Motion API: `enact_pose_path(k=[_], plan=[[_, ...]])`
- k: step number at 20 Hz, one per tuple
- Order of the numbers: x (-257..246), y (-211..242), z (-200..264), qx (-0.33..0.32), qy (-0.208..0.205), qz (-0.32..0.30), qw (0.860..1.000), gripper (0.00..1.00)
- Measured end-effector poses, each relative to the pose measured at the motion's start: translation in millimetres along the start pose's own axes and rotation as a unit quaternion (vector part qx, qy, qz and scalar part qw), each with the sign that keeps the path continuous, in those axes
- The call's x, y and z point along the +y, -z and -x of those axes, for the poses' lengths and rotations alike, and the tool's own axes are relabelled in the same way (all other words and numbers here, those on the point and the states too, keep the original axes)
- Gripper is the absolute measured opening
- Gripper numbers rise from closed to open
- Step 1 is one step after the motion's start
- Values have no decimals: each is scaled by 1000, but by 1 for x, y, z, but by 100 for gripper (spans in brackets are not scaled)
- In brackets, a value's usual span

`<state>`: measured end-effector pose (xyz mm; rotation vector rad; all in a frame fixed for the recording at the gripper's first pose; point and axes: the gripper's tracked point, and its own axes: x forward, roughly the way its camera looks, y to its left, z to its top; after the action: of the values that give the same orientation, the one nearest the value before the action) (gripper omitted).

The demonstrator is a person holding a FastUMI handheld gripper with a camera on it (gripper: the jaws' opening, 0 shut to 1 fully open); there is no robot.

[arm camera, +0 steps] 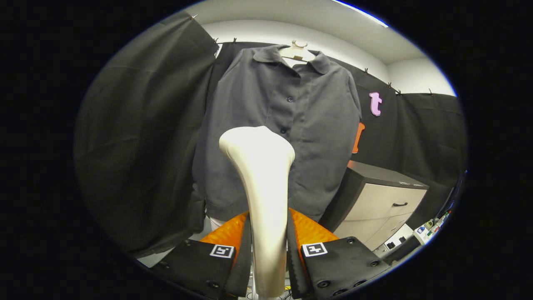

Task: Iron the clothes twice with a garment steamer, once on the left side and once on the right side.

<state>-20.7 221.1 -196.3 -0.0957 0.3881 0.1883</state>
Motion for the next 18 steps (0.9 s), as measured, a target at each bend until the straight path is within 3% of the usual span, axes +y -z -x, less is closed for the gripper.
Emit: enact_pose_path(k=[9, 18], plan=[[-55, -55, 41, -67, -7, -1, 998, 45], [-95, -90, 53, -111, -11, -8, 994, 45]])
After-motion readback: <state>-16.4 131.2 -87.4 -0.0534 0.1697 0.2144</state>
